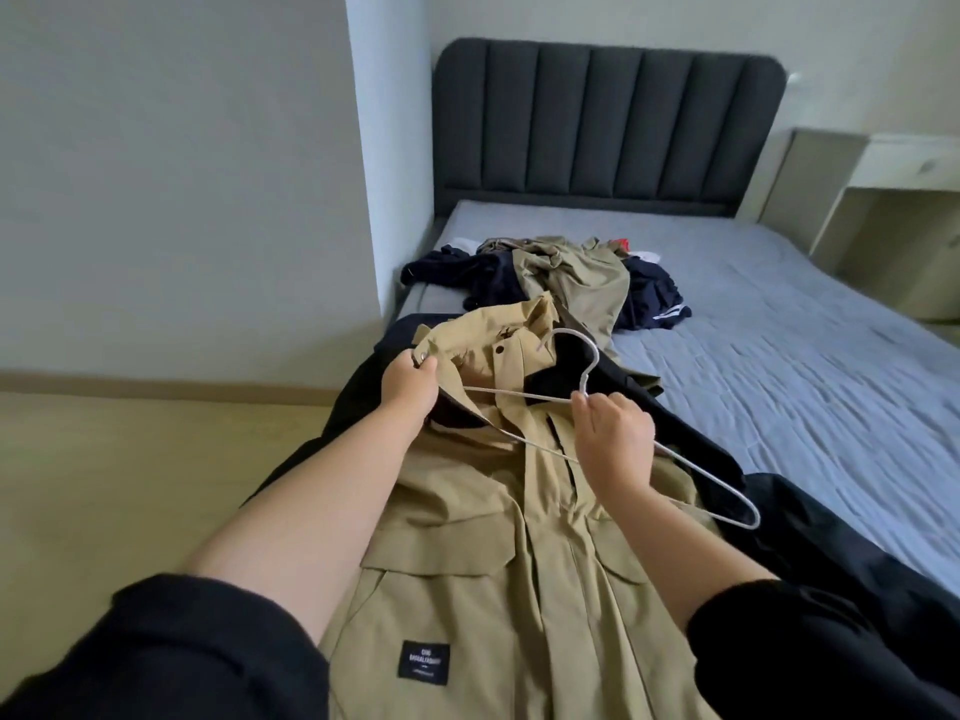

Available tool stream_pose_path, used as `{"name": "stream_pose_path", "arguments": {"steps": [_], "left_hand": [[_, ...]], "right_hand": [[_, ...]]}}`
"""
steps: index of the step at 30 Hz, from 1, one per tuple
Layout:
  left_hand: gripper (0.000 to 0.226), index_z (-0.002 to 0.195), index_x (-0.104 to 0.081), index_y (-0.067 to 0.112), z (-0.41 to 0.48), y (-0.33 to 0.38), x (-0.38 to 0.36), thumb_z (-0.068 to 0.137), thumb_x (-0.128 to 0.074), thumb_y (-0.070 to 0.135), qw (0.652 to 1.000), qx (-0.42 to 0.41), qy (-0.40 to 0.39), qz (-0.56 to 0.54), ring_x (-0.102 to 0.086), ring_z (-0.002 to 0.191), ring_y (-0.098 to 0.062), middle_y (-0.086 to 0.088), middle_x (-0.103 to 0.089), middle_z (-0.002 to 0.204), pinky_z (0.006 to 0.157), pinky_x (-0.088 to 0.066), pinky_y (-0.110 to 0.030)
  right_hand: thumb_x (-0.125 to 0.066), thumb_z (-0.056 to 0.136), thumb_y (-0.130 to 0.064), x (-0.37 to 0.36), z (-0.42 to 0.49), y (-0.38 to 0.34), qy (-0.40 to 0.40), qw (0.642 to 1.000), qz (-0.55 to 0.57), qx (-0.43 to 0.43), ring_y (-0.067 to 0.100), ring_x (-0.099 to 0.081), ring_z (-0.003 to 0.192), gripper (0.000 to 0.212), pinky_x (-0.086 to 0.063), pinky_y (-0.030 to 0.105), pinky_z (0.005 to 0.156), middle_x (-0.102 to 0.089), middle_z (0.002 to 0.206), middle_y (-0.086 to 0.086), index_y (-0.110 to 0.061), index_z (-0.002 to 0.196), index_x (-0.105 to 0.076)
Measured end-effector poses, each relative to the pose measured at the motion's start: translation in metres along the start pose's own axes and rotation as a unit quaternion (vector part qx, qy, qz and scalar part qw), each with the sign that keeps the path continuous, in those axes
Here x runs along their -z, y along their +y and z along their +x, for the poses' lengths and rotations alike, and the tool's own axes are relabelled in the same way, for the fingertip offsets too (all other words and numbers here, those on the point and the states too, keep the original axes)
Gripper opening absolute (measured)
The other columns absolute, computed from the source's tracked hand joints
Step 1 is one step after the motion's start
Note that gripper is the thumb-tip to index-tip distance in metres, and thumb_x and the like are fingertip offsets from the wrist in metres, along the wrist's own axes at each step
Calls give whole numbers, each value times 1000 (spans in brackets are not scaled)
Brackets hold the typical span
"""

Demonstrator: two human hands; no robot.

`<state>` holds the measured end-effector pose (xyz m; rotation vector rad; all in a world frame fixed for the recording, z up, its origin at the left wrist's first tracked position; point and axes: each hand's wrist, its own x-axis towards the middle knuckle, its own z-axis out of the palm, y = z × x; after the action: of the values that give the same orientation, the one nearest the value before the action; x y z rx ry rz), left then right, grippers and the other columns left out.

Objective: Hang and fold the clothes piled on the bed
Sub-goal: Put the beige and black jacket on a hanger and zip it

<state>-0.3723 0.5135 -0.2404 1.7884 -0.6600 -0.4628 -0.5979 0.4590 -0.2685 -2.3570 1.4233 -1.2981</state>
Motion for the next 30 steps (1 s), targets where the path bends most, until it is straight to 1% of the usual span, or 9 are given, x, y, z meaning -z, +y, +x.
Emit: {"name": "stream_pose_path", "arguments": {"steps": [5, 8, 11, 16, 19, 21, 24, 27, 30], "left_hand": [[18, 115, -55, 18, -41, 31, 4, 101, -44, 18, 973, 42, -155, -165, -57, 110, -24, -6, -58, 117, 94, -50, -41], [18, 111, -56, 18, -64, 54, 15, 102, -42, 14, 945, 27, -245, -213, -58, 108, -23, -7, -62, 115, 91, -49, -38], [20, 115, -57, 14, -82, 67, 34, 101, -42, 12, 932, -9, -316, -179, -61, 104, -21, -5, -65, 110, 95, -49, -39], [22, 110, -61, 19, -116, 68, 58, 101, -43, 10, 903, -55, -416, -90, -65, 101, -14, -2, -69, 106, 87, -53, -28], [20, 107, -63, 21, -136, 69, 60, 98, -48, 10, 896, -113, -430, 24, -65, 101, -15, -3, -68, 109, 85, -53, -24], [18, 90, -65, 29, -144, 76, 61, 95, -55, 15, 876, -193, -410, 162, -63, 87, -9, 6, -68, 92, 75, -50, -24], [22, 64, -61, 31, -146, 92, 68, 86, -65, 30, 854, -303, -311, 286, -55, 68, -8, 14, -57, 67, 61, -41, -26], [35, 86, -67, 18, -136, 101, 77, 76, -69, 51, 787, -499, -47, 359, -55, 88, -20, 1, -61, 88, 72, -45, -34], [74, 124, -54, 17, -128, 111, 79, 71, -63, 69, 773, -486, 44, 406, -49, 112, -24, -3, -56, 121, 91, -40, -39]], "right_hand": [[-43, 99, -35, 17, 2, -32, -48, 994, 42, -92, 24, -44, 60, 49, -33, 36, 61, -42, 55, 2, -11, 56, -40], [-41, 99, -38, 29, 12, -55, -97, 972, 122, -176, 29, -53, 66, 50, -38, 34, 60, -54, 63, 11, 1, 72, -58], [-45, 98, -40, 41, 28, -70, -122, 945, 189, -235, 24, -53, 63, 51, -38, 30, 57, -63, 76, 20, 6, 93, -66], [-48, 96, -46, 62, 40, -86, -137, 912, 245, -299, 16, -42, 51, 49, -31, 28, 48, -45, 56, 2, -11, 62, -56], [-57, 84, -60, 76, 39, -101, -141, 881, 307, -332, 19, -54, 69, 50, -44, 28, 62, -54, 69, 1, -12, 73, -50], [-68, 76, -58, 84, 37, -112, -166, 866, 346, -322, 17, -59, 72, 46, -48, 28, 65, -60, 74, 0, -14, 79, -56], [-74, 76, -34, 98, 40, -122, -185, 906, 303, -232, 12, -43, 48, 39, -35, 20, 44, -46, 47, -7, -18, 53, -47], [-74, 78, -29, 116, 52, -128, -159, 932, 284, -162, 9, -31, 42, 54, -27, 20, 42, -30, 35, -12, -21, 41, -36], [-73, 80, -34, 132, 62, -133, -164, 941, 263, -134, 11, -33, 44, 57, -30, 24, 49, -32, 35, -11, -19, 34, -41]]}}
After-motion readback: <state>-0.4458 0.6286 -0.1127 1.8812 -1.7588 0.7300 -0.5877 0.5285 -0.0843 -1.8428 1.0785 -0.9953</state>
